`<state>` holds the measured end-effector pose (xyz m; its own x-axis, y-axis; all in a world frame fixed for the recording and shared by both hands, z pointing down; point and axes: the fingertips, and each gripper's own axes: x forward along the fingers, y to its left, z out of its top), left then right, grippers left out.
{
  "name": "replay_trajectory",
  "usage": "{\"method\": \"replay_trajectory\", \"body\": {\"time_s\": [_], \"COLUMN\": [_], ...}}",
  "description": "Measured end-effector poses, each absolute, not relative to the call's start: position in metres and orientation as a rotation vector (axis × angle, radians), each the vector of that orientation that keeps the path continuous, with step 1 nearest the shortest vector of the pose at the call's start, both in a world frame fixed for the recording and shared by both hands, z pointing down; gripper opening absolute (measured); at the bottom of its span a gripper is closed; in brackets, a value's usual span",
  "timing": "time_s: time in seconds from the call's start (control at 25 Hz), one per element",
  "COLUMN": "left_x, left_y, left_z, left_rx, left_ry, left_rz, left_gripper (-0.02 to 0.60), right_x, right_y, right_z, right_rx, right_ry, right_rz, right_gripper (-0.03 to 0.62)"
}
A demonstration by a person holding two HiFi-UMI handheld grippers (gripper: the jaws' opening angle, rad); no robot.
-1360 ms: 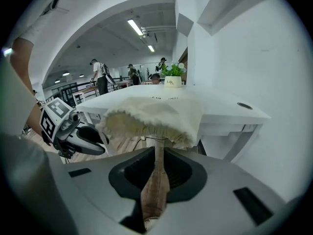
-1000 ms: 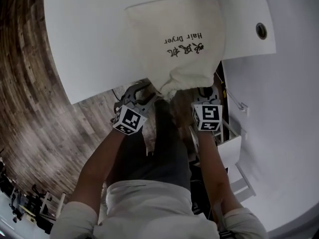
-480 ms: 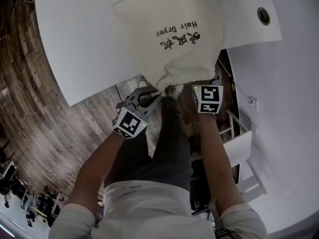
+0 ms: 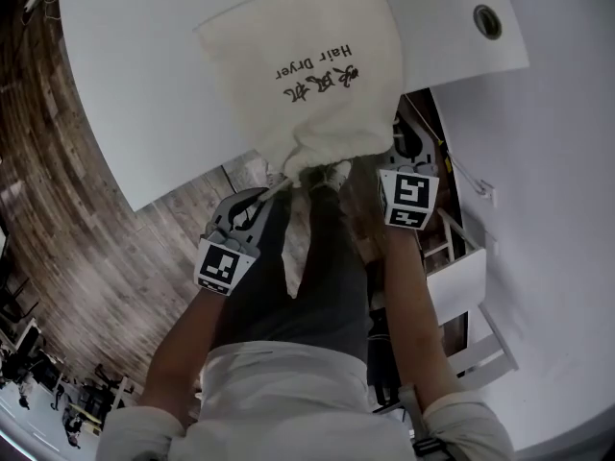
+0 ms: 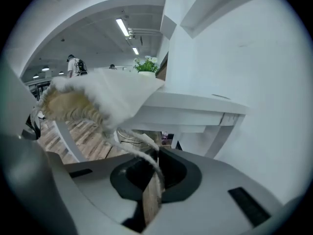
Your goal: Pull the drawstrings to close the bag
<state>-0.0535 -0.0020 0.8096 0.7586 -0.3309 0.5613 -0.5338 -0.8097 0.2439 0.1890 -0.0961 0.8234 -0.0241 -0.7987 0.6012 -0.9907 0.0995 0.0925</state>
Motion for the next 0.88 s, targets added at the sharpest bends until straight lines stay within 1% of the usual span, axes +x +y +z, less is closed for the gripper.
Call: {"method": "replay_trajectory", "body": {"time_s": [0.24, 0.64, 0.88], "left_x": [-0.073, -0.081, -0.090], "left_y": [-0.026, -0.055, -0.089], "left_z": [0.754, 0.658, 0.602], "left_rx": [2.505, 2.405, 2.470], "left_ry": [-0.853, -1.085, -1.222], "left_rz": [0.623, 0.394, 0.302], "left_gripper": [0.028, 0.025, 0.024], "right_x": [0.217, 0.227, 0.230], "right_y": [-0.087, -0.085, -0.110], "right_z": [0.767, 0.660, 0.587], "right_rx": [1.784, 1.858, 1.940], "right_ry": [-1.848, -1.982, -2.108], "right_rz": [0.427, 0.454, 0.417], "right_gripper": [0.041, 0.040, 0.038]}}
